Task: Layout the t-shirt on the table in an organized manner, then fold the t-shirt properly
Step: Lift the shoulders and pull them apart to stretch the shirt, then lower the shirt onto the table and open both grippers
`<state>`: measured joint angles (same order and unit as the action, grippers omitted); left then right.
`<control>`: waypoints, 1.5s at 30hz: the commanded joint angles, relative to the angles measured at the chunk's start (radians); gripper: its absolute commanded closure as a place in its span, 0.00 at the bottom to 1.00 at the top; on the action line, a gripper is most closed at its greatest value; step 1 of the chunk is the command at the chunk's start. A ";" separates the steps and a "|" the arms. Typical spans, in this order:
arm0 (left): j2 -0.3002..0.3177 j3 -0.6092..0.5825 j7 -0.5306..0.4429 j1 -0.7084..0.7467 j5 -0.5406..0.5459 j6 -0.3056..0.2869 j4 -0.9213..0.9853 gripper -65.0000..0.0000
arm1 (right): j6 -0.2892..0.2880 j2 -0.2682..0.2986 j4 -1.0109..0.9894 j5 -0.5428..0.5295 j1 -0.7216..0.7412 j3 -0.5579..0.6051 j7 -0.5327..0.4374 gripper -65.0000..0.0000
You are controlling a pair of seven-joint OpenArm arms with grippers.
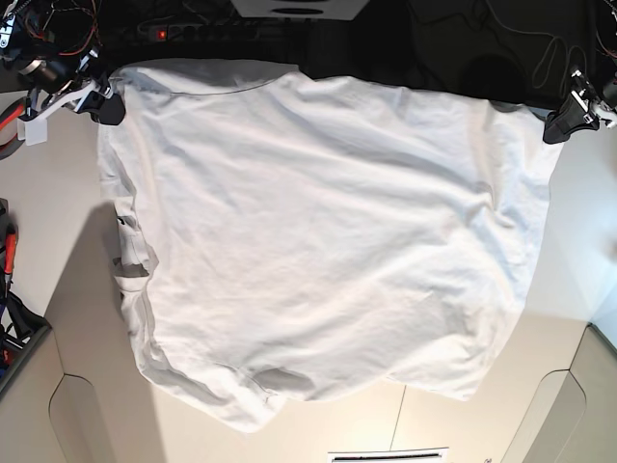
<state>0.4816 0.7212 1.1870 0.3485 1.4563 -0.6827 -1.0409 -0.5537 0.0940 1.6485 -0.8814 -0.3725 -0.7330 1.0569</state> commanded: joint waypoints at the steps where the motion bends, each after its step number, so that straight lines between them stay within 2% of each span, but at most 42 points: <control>1: 0.023 0.007 0.008 0.002 0.027 -0.015 -0.015 1.00 | -0.004 0.011 0.017 -0.030 -0.010 -0.018 -0.004 1.00; 8: 0.020 0.007 0.043 0.001 0.027 -0.015 -0.100 1.00 | -0.036 0.011 0.041 -0.149 -0.016 -0.046 0.017 1.00; 14: 0.011 0.006 -0.032 -0.032 0.027 -0.015 -0.229 1.00 | -0.038 0.011 0.063 -0.143 0.048 -0.034 0.011 1.00; 17: 0.011 -0.003 -0.051 -0.098 0.002 -0.015 -0.230 1.00 | -0.038 0.011 0.062 -0.082 0.114 -0.008 -0.024 1.00; 23: 0.004 -0.039 -0.222 -0.203 -0.245 -0.015 -0.230 1.00 | -0.037 0.031 0.060 0.112 0.220 0.091 -0.138 1.00; 26: 0.001 -0.065 -0.276 -0.249 -0.362 -0.015 -0.227 1.00 | -0.024 0.047 0.055 0.222 0.264 0.147 -0.218 1.00; 29: 0.001 -0.089 -0.334 -0.272 -0.441 -0.015 -0.224 1.00 | 0.004 0.050 0.048 0.318 0.306 0.183 -0.251 1.00; 33: 0.000 -0.095 -0.425 -0.277 -0.506 -0.015 -0.223 1.00 | 0.061 0.050 0.042 0.387 0.334 0.193 -0.289 1.00; 38: 0.000 -0.095 -0.438 -0.287 -0.549 -0.015 -0.223 1.00 | 0.135 0.050 0.023 0.467 0.333 0.193 -0.353 1.00; 45: -0.002 -0.095 -0.443 -0.287 -0.566 -0.015 -0.222 1.00 | 0.138 0.050 -0.087 0.473 0.333 0.198 -0.369 1.00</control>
<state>0.4545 0.6209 0.7696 0.0715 0.8719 -0.6891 -1.2491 -0.4179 0.1322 1.5459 -0.4007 -0.0521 -0.5335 0.7105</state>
